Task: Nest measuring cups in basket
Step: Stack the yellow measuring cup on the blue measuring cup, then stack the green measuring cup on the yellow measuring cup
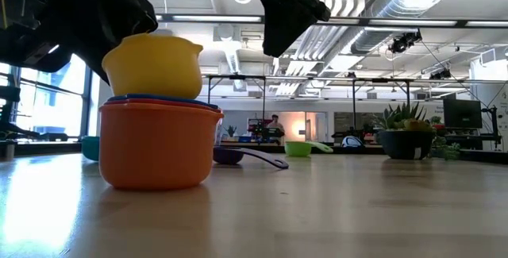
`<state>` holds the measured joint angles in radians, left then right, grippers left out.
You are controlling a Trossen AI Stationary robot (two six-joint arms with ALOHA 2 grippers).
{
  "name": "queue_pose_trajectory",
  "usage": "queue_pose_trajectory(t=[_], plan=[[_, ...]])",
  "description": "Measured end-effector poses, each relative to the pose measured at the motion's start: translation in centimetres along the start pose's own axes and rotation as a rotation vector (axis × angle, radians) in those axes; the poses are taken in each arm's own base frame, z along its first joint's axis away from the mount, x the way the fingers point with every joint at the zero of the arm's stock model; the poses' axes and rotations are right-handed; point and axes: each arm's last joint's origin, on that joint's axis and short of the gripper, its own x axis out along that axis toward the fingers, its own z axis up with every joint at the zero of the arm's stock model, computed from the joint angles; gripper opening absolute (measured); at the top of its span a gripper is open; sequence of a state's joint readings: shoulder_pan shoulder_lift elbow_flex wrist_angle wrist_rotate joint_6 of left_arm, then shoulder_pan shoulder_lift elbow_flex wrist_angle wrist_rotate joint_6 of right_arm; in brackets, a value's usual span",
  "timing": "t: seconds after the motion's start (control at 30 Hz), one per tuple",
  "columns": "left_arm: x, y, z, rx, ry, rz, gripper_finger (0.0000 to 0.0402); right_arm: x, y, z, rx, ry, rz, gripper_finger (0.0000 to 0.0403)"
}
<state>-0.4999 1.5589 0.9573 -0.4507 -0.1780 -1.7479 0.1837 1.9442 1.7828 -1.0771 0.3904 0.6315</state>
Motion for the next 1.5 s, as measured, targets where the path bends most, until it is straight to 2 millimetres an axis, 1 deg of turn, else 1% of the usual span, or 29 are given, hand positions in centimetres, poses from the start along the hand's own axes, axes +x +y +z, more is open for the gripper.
queue_pose_trajectory(t=[0.13, 0.5, 0.73, 0.97, 1.13, 1.27, 1.5], plan=[[0.0, 0.0, 0.0, 0.013, 0.0, 0.001, 0.0009, 0.0, 0.0, 0.0, 0.0, 0.0, 0.0, 0.0098], [0.0, 0.0, 0.0, 0.013, 0.0, 0.001, 0.0036, 0.0, 0.0, 0.0, 0.0, 0.006, 0.007, 0.0098], [0.0, 0.0, 0.0, 0.023, 0.0, 0.001, 0.0043, 0.0, 0.0, 0.0, 0.0, 0.007, 0.008, 0.0098], [-0.2, -0.2, 0.4, 0.091, -0.013, -0.018, 0.0042, 0.0, 0.0, 0.0, -0.001, 0.014, 0.016, 0.0098], [-1.5, -0.4, 0.5, 0.13, -0.019, -0.057, 0.0037, 0.0, 0.1, 0.0, 0.0, 0.026, 0.034, 0.0098], [-3.2, -0.5, 0.9, 0.179, -0.052, -0.102, 0.0035, 0.2, -0.3, 0.3, 0.018, 0.017, 0.035, 0.0098], [-6.5, 0.1, 3.0, 0.273, -0.103, -0.107, 0.0035, 0.6, -1.0, 0.8, 0.092, 0.037, 0.046, 0.0098]])
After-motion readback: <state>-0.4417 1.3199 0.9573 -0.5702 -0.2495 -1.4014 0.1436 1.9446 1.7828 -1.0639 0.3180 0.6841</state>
